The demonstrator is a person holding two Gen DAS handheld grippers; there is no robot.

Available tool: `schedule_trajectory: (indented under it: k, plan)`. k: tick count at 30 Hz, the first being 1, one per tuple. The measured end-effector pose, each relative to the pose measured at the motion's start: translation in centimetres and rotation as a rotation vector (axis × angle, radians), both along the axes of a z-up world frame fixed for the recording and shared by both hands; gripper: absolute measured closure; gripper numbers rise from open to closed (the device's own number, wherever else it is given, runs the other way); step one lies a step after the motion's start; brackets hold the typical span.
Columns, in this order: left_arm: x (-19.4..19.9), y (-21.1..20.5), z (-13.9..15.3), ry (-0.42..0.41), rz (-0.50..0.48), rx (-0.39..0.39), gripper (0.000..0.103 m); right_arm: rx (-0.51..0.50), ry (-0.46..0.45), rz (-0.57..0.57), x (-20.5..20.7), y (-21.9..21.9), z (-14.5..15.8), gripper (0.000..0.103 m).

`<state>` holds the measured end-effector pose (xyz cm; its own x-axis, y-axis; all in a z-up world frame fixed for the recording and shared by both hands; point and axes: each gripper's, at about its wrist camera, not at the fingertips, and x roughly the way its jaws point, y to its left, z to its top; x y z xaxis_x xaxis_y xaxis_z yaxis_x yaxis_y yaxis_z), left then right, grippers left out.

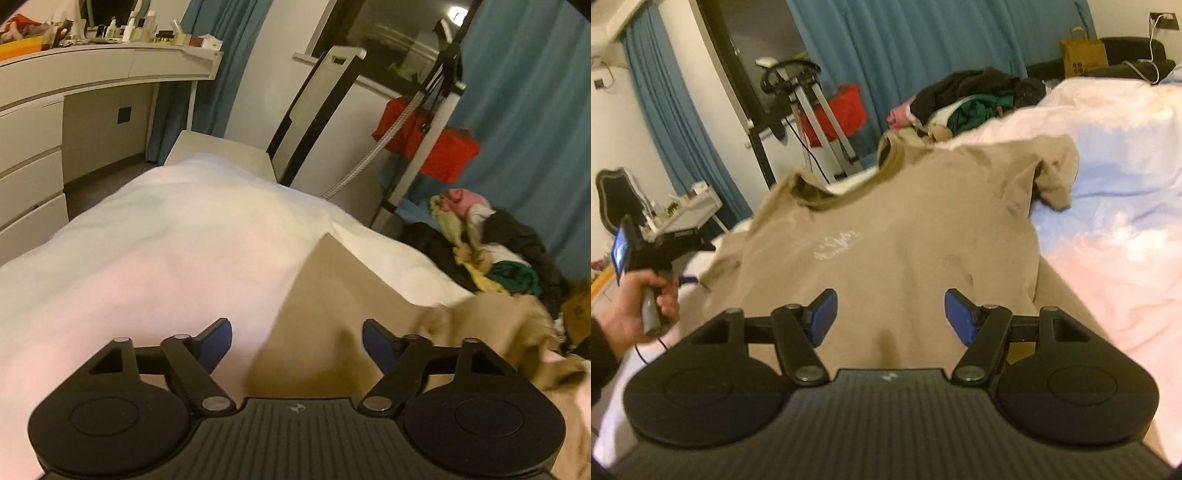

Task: Fold clothes
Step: 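Lay the T-shirt flat on the bed and open both grippers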

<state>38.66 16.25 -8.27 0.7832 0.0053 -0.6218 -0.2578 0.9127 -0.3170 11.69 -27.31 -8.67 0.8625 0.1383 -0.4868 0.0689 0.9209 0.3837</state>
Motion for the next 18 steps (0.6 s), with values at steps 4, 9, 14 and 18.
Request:
schedule_trajectory:
  k: [4,9,14,18]
  plan:
    - [3.4,-0.1,-0.7,0.006,-0.047,0.035,0.038,0.001,0.024,0.009,2.2,0.1,-1.7,0.036]
    - [6.4,-0.7,-0.9,0.03,-0.131,0.108,0.066,-0.003,0.039,0.012,3.7,0.0,-2.8,0.037]
    - [8.0,-0.6,0.0,0.04,-0.139,0.136,0.1,-0.008,0.033,-0.002,3.1,-0.2,-2.2,0.037]
    - [8.3,0.1,1.3,0.02,-0.054,0.243,0.101,-0.022,0.013,-0.013,2.5,-0.4,-1.5,0.037]
